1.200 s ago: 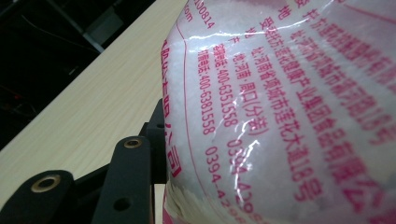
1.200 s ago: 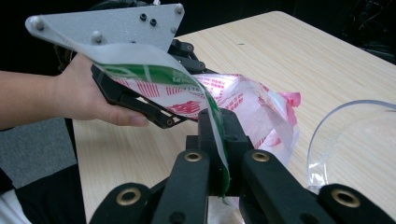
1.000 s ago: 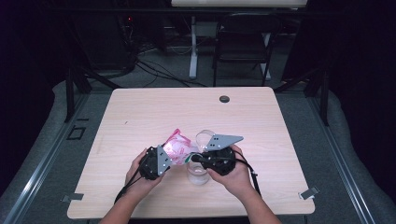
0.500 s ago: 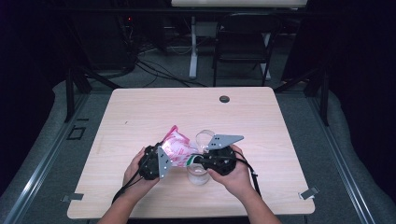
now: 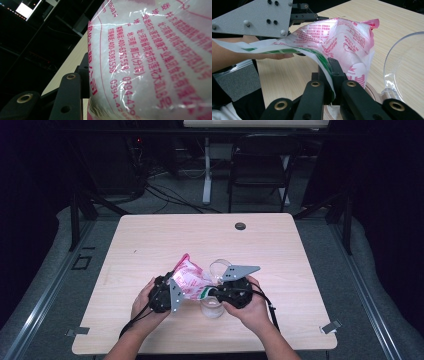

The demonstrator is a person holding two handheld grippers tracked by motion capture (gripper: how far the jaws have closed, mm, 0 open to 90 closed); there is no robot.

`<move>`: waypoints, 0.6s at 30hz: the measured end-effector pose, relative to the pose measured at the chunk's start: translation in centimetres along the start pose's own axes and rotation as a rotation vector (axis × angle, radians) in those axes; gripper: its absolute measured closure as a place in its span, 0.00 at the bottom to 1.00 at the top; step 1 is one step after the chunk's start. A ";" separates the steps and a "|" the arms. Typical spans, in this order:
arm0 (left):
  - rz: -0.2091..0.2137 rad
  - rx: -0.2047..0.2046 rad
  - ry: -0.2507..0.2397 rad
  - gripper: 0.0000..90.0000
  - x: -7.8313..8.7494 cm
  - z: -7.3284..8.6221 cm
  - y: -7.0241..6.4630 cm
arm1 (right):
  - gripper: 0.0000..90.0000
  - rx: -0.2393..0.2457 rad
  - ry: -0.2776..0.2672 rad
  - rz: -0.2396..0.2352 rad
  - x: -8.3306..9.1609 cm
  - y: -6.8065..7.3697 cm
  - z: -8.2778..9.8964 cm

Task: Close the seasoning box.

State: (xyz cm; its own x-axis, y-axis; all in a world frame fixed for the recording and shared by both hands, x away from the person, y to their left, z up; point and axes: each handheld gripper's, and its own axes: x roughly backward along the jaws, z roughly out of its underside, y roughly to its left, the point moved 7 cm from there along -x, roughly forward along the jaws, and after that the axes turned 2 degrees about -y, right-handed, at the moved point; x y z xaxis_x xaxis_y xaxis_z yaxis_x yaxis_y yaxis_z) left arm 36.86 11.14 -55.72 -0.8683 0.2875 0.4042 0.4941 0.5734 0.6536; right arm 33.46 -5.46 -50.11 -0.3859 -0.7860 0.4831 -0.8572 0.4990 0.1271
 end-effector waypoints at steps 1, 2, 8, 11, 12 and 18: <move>-0.003 -0.001 -0.001 0.64 0.0 0.0 0.0 | 1.00 0.000 0.000 0.000 0.0 0.0 0.1; -0.006 -0.005 -0.001 0.64 0.0 0.0 0.0 | 1.00 0.000 0.000 0.000 0.0 0.0 0.1; -0.016 -0.026 0.006 0.64 0.0 -0.1 -0.1 | 1.00 -0.001 0.005 -0.001 -0.1 -0.1 0.3; -0.027 -0.038 0.004 0.64 0.0 -0.2 -0.1 | 1.00 -0.001 0.012 -0.002 -0.1 -0.2 0.4; -0.032 -0.042 0.004 0.64 0.0 -0.2 -0.1 | 1.00 -0.002 0.013 0.000 -0.1 -0.2 0.5; -0.048 -0.078 0.008 0.64 0.1 -0.3 0.0 | 1.00 -0.003 0.020 0.003 -0.1 -0.3 0.7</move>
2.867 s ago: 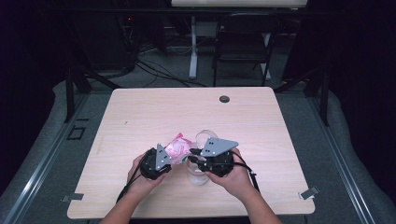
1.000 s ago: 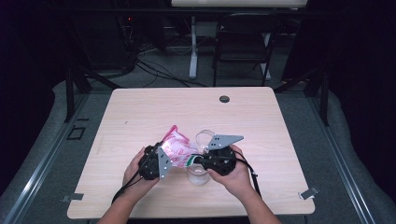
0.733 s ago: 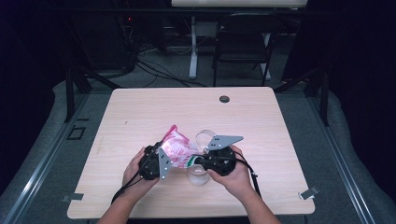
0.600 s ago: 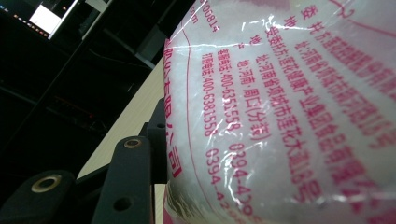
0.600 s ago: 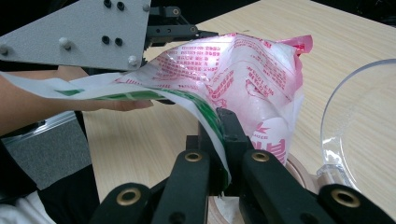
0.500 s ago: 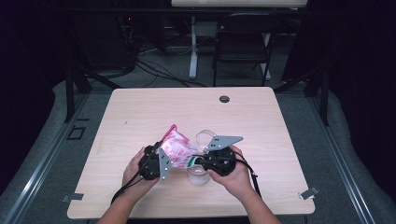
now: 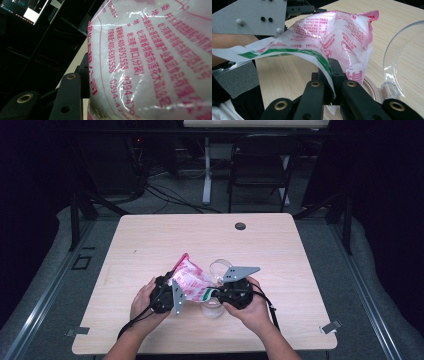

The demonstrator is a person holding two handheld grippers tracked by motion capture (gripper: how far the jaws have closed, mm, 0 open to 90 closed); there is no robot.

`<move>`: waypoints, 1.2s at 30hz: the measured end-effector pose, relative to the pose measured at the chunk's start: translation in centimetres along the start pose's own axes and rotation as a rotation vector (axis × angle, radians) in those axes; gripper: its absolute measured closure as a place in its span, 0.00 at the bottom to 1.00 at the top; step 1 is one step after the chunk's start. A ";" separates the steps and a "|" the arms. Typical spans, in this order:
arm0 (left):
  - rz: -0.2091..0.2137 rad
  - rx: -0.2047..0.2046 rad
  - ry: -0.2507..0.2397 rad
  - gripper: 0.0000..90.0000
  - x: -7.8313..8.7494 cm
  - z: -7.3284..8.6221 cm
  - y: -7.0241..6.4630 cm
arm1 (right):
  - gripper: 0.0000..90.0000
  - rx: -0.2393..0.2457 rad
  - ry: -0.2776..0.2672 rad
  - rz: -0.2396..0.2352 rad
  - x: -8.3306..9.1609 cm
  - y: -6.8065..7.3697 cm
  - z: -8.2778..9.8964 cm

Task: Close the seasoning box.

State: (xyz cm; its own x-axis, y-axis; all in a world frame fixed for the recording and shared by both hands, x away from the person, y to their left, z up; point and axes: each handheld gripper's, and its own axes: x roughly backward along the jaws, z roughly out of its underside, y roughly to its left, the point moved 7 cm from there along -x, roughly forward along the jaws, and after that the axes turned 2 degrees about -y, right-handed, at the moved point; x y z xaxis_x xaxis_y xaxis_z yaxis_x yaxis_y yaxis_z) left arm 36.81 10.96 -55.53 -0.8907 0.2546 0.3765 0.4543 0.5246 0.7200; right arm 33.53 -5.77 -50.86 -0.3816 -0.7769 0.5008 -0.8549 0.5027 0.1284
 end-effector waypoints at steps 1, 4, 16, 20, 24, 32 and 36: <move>-0.001 -0.003 0.000 0.64 0.0 0.0 0.0 | 1.00 0.000 0.000 0.001 0.0 0.0 0.0; -0.011 -0.012 0.001 0.64 0.1 -0.1 0.1 | 1.00 0.002 -0.002 0.003 0.0 0.0 0.0; -0.066 -0.091 0.017 0.64 0.5 -0.4 0.4 | 1.00 0.001 0.003 0.009 0.0 -0.1 0.3; -0.078 -0.106 0.017 0.64 0.6 -0.4 0.5 | 1.00 0.003 0.003 0.007 0.0 -0.1 0.3; -0.106 -0.143 0.024 0.64 0.8 -0.6 0.6 | 1.00 0.003 0.003 0.011 0.0 -0.1 0.3; -0.117 -0.162 0.026 0.65 0.8 -0.7 0.6 | 1.00 0.002 0.004 0.014 0.0 -0.1 0.4; -0.116 -0.189 0.049 0.65 1.0 -0.9 0.7 | 1.00 -0.001 0.005 0.015 0.0 -0.2 0.5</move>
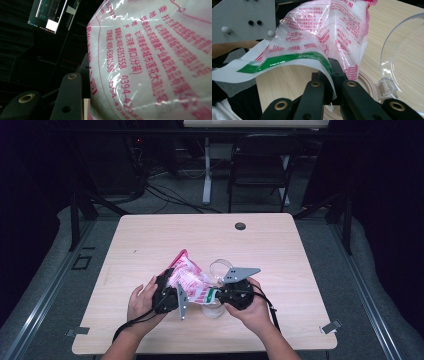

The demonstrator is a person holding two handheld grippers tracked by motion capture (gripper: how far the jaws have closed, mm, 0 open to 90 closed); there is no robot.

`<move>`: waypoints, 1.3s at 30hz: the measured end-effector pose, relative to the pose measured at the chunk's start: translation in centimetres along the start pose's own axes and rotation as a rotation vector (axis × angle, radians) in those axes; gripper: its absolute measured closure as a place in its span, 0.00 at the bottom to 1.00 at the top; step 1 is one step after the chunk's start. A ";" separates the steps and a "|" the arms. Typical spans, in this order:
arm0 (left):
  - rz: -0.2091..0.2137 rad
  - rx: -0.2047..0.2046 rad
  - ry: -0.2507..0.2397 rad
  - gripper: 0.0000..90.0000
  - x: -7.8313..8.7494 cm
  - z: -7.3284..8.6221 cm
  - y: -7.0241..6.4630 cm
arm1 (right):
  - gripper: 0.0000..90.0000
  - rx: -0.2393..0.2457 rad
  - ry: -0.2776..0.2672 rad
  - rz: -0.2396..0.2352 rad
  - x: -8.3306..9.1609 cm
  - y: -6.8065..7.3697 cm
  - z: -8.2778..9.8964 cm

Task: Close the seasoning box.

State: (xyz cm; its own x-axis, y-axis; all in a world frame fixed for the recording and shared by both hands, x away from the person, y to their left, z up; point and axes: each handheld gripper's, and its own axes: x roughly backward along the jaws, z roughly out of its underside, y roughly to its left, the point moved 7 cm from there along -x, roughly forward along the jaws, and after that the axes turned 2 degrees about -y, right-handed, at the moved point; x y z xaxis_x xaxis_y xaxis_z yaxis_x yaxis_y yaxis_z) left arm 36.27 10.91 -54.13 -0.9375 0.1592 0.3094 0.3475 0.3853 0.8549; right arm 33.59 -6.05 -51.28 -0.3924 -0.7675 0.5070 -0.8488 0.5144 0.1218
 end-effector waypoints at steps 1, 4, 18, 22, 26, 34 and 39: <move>0.001 -0.003 0.003 0.65 0.0 0.0 0.0 | 1.00 -0.003 -0.003 0.001 0.0 0.0 0.0; 0.017 -0.016 0.010 0.66 -0.1 -0.1 0.1 | 1.00 -0.003 -0.004 0.003 0.0 -0.1 0.0; 0.009 -0.120 0.023 0.66 0.3 -0.5 0.5 | 1.00 0.012 0.008 0.011 0.0 0.0 0.1; 0.002 -0.131 0.023 0.66 0.3 -0.6 0.9 | 1.00 0.012 0.005 0.008 0.0 0.0 0.1; -0.003 -0.140 0.026 0.66 0.4 -0.7 1.1 | 1.00 0.017 0.007 0.008 0.0 -0.1 0.1; -0.015 -0.158 0.019 0.67 0.5 -1.1 1.7 | 1.00 0.014 0.004 0.004 0.2 -0.2 0.1; -0.017 -0.161 0.021 0.67 0.6 -1.1 1.8 | 1.00 0.020 0.015 0.008 0.1 -0.1 0.2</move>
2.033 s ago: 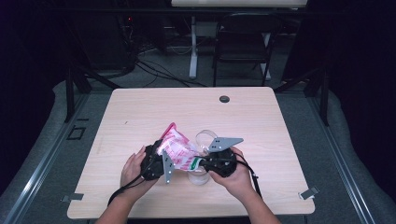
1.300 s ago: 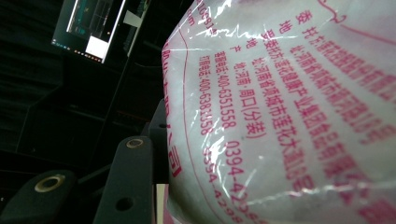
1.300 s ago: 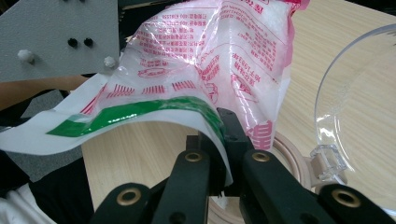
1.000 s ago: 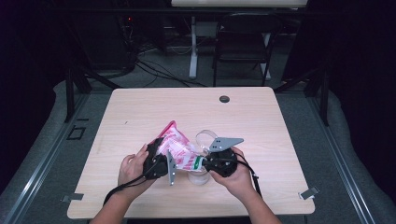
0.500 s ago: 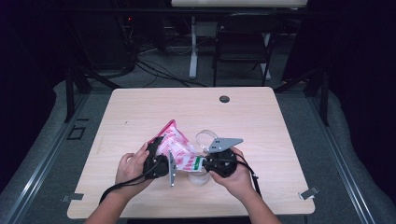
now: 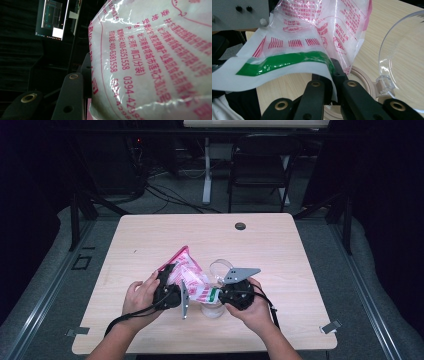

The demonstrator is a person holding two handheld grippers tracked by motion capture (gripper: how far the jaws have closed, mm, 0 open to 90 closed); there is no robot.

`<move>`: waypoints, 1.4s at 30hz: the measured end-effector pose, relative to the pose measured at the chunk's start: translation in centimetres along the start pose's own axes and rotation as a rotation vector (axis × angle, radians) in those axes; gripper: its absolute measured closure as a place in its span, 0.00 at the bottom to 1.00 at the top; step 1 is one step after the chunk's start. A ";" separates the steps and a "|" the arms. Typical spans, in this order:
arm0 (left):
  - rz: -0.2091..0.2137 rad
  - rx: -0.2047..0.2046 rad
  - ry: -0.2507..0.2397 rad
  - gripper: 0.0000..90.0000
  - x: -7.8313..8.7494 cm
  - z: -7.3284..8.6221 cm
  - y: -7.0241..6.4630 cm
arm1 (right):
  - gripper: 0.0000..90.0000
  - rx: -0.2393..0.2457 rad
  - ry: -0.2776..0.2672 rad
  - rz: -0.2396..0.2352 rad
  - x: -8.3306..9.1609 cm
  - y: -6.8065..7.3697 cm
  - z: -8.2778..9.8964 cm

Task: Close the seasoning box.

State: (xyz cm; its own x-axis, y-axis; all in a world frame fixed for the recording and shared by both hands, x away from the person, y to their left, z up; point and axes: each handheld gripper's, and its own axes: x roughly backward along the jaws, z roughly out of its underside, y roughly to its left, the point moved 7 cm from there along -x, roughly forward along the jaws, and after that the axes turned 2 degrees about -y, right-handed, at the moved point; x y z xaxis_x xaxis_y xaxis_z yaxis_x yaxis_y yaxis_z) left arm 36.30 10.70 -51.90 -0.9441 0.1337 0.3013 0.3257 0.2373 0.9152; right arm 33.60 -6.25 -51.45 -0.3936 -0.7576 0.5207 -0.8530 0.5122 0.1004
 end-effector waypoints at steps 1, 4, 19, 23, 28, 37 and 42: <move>-0.002 -0.001 0.000 0.67 0.0 0.0 0.0 | 1.00 0.002 0.003 0.000 0.0 0.0 0.0; -0.003 -0.008 0.002 0.67 0.1 0.0 0.1 | 1.00 0.004 0.007 0.000 -0.1 0.0 0.1; -0.022 -0.020 -0.005 0.68 0.2 -0.4 0.5 | 1.00 0.013 0.026 0.013 -0.2 -0.2 0.4; -0.025 -0.023 -0.010 0.68 0.1 -0.4 0.4 | 1.00 0.017 0.033 0.017 -0.3 -0.3 0.6; -0.021 -0.026 -0.006 0.68 0.1 -0.5 0.3 | 1.00 0.012 0.038 0.019 -0.4 -0.4 0.8; -0.029 -0.034 -0.004 0.68 0.2 -0.6 0.3 | 1.00 0.002 0.044 0.017 -0.7 -0.6 1.0; -0.028 -0.032 -0.010 0.68 0.1 -0.6 0.2 | 1.00 0.001 0.047 0.019 -0.7 -0.7 1.1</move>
State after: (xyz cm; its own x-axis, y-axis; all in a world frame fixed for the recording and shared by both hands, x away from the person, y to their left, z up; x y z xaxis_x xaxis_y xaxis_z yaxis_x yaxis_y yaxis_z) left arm 36.22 10.16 -51.46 -0.9522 0.1373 0.2729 0.2973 0.2102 0.9314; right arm 34.09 -6.53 -52.84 -0.3931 -0.7281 0.5615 -0.8459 0.5257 0.0895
